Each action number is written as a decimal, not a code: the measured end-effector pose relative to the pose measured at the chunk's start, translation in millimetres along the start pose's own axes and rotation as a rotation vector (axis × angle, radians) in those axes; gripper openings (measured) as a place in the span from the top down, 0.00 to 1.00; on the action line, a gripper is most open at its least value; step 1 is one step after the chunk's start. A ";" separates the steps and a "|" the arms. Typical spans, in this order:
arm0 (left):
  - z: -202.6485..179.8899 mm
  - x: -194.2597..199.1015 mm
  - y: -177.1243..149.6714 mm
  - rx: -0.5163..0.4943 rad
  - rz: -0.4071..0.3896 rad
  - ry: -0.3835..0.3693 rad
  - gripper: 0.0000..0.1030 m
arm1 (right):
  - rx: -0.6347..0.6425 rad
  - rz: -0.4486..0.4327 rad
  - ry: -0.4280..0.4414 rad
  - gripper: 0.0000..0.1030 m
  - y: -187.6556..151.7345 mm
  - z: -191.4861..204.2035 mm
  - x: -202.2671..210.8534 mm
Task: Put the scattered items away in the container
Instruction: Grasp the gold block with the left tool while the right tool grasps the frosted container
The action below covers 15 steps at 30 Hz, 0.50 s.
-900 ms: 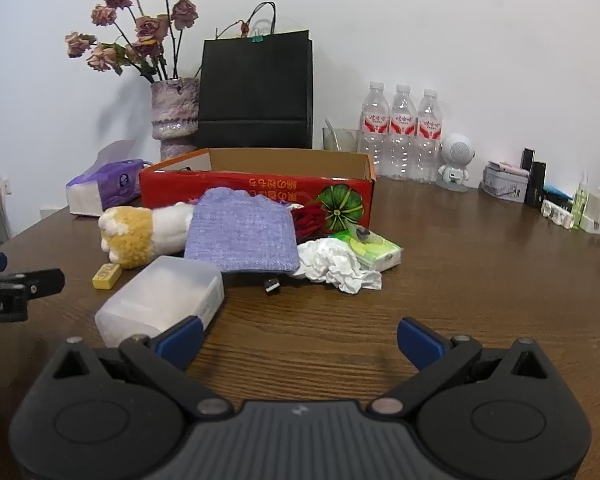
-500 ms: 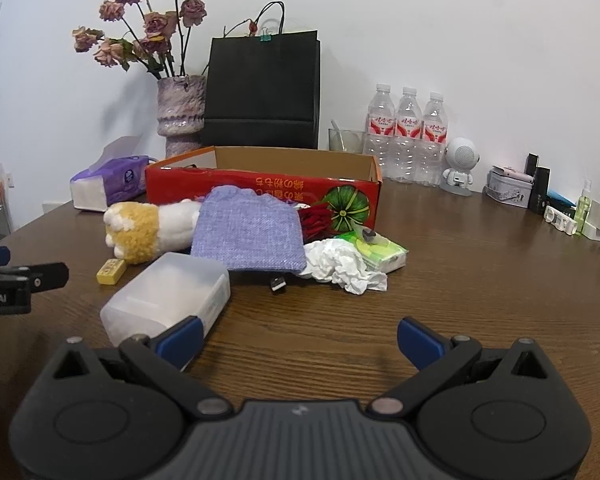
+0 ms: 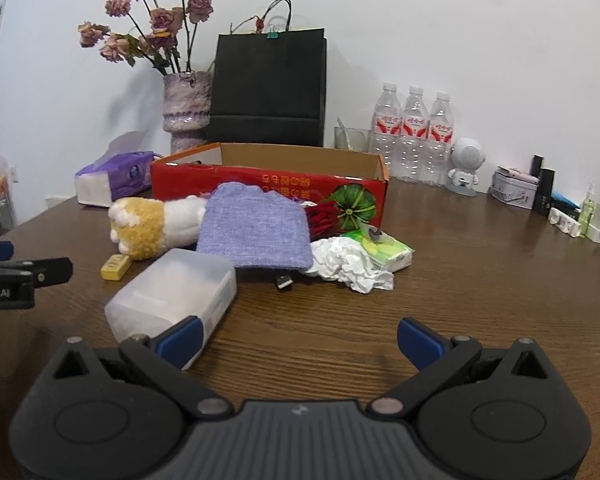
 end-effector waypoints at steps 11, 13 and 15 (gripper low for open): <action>13.0 -7.7 18.6 0.020 0.034 -0.017 0.00 | 0.072 0.055 0.135 0.00 16.1 56.4 -20.8; 13.4 -13.1 20.3 0.021 0.049 -0.027 0.00 | 0.090 0.063 0.134 0.00 18.0 66.3 -26.8; 12.0 -22.3 21.7 0.031 0.077 -0.043 0.00 | 0.098 0.075 0.131 0.00 18.4 72.7 -31.4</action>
Point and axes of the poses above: each gripper's, at about its wrist camera, not at the fingertips, and x roughly against the way its jaws point, z to its left, y to its top, the point moved 5 cm from there along -x, roughly the way its jaws point, and after that the axes turned 5 degrees about z, right-handed, at the moved point
